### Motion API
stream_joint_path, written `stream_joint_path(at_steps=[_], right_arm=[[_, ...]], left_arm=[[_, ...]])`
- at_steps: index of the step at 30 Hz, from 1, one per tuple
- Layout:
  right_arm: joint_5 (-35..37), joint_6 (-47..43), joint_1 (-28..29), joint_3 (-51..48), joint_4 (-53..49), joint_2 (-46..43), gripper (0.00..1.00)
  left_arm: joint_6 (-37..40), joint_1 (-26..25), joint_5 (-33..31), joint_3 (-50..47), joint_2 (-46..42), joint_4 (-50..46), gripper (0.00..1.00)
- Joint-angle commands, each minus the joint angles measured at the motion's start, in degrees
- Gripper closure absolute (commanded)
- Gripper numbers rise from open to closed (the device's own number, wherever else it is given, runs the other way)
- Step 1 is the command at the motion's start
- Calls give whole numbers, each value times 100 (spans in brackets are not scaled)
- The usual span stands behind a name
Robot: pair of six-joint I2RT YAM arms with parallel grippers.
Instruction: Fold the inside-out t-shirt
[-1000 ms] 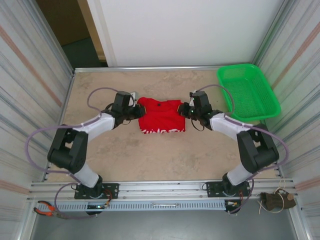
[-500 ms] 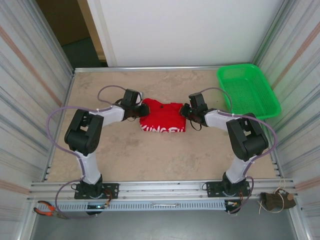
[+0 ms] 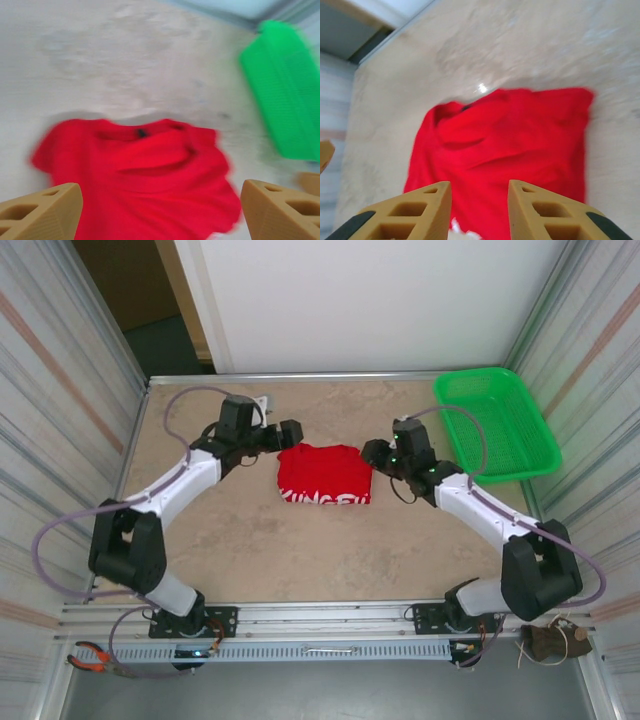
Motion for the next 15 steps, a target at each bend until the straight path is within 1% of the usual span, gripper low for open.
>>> stream_joint_path(at_steps=[1,4,7,9,12,14,15], right_arm=[[-420,734,225,-51,518,551,72],[-545,1214,230,-380,1385,1090,76],[-566,1582,47,-891,2032,1507,79],[-462,1702,-83,-1229,2174,1635,79],[-473,1799,-271,-1657,2354,1527,79],[-489,1701,-303,-1665,2147,1195,79],[-496,1576,-303,-1571,1887,954,79]], left_arm=[[-966,-253,731,-663,303,1057,17],[-1455,-295,851,-1088,702,1913,18],[-1570,-269,818,-1432,1097,2262,18],[-1587,-255,738,-1653,1320,2367,18],[-1593,-220,711,-1910,1481,2521,19],[-1540,-216,725,-1912,1291,2383,19],[-1505,-208,716,-1856,1082,2221,18]])
